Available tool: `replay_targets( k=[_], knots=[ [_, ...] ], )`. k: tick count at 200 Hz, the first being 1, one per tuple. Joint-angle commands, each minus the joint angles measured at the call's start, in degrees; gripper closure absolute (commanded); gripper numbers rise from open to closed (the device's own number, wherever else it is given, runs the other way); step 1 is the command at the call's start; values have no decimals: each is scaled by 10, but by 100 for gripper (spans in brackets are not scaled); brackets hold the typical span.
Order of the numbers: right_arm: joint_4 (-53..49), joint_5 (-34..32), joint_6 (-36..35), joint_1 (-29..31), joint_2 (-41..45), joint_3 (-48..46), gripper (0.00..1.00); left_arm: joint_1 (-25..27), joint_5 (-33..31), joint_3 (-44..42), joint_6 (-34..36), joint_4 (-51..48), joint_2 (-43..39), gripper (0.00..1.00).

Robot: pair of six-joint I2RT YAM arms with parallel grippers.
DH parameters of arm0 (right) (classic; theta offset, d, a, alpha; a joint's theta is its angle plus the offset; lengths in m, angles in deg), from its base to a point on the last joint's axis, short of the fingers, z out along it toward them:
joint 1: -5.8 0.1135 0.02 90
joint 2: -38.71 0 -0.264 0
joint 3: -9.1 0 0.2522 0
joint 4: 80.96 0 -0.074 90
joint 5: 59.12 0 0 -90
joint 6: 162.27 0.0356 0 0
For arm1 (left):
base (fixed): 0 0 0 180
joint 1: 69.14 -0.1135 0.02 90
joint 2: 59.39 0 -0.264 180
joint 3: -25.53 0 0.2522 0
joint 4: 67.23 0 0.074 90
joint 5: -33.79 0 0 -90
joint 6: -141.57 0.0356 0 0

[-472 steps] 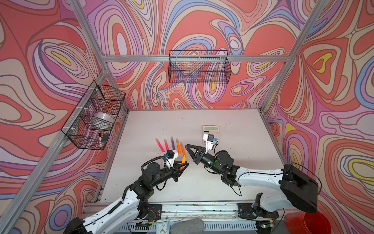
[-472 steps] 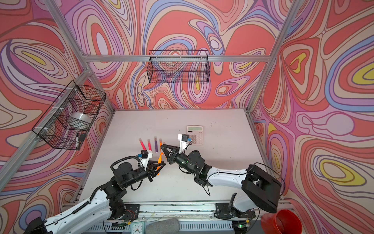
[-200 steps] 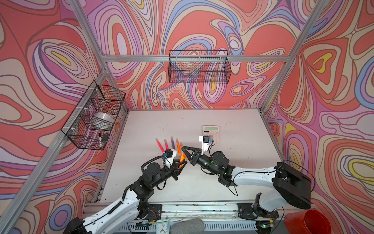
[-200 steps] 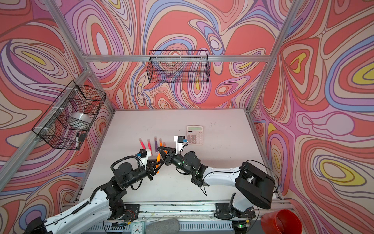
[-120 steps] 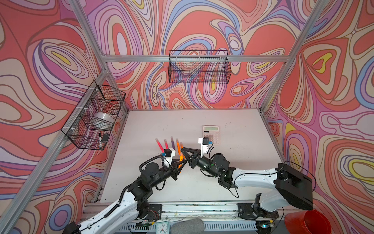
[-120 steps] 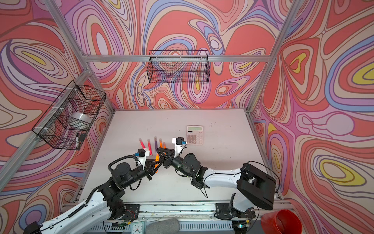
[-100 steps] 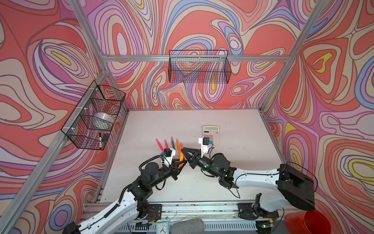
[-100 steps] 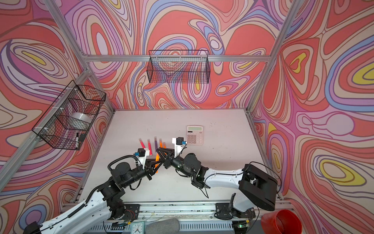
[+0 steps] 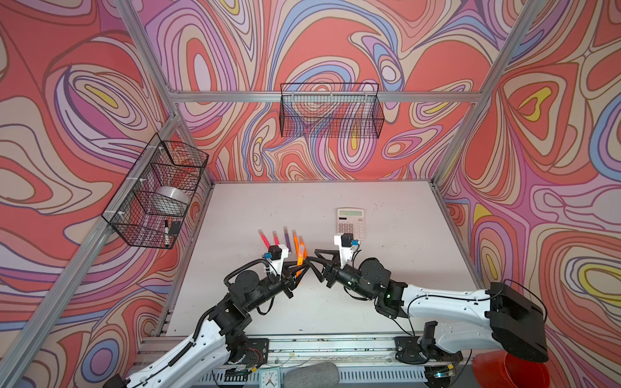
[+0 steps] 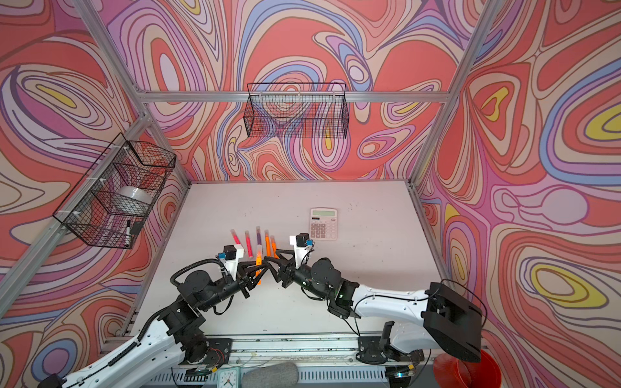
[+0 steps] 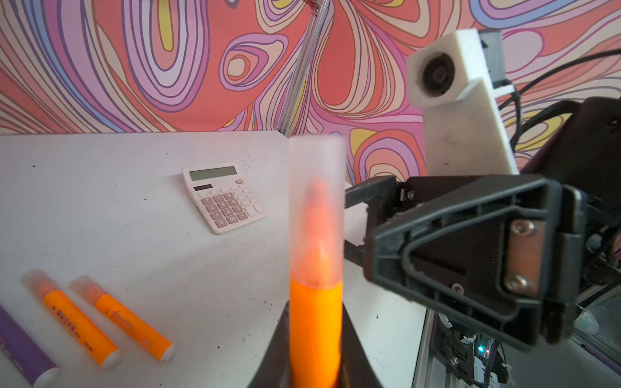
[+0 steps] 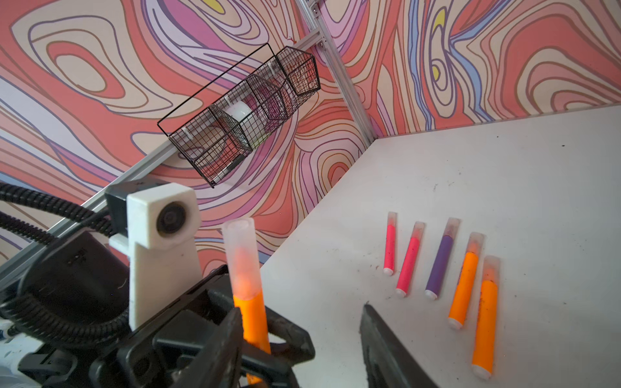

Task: Insert the pens into the pen caps
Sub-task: 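Press the cap down onto the marker with the right gripper while the left holds it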

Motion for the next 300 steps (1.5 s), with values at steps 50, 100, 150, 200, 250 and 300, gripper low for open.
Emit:
replay_targets(
  k=[50, 100, 150, 200, 250, 300],
  knots=[
    [-66, 3, -8, 2, 8, 64, 41, -2, -3, 16, 23, 9, 15, 100],
    [-164, -26, 4, 1, -52, 161, 52, -2, 0, 16, 28, 9, 20, 100],
    [-171, -19, 5, 1, -74, 180, 55, -2, -2, 14, 33, 10, 26, 100],
    [-167, 5, 4, 1, -78, 182, 78, -2, -9, 12, 39, 3, 20, 100],
    [-167, 49, 8, 1, -80, 165, 100, -2, -54, 14, 58, 22, 17, 100],
    [-179, 69, -4, 5, -64, 135, 100, -2, -130, 61, 107, 88, 4, 100]
  ],
)
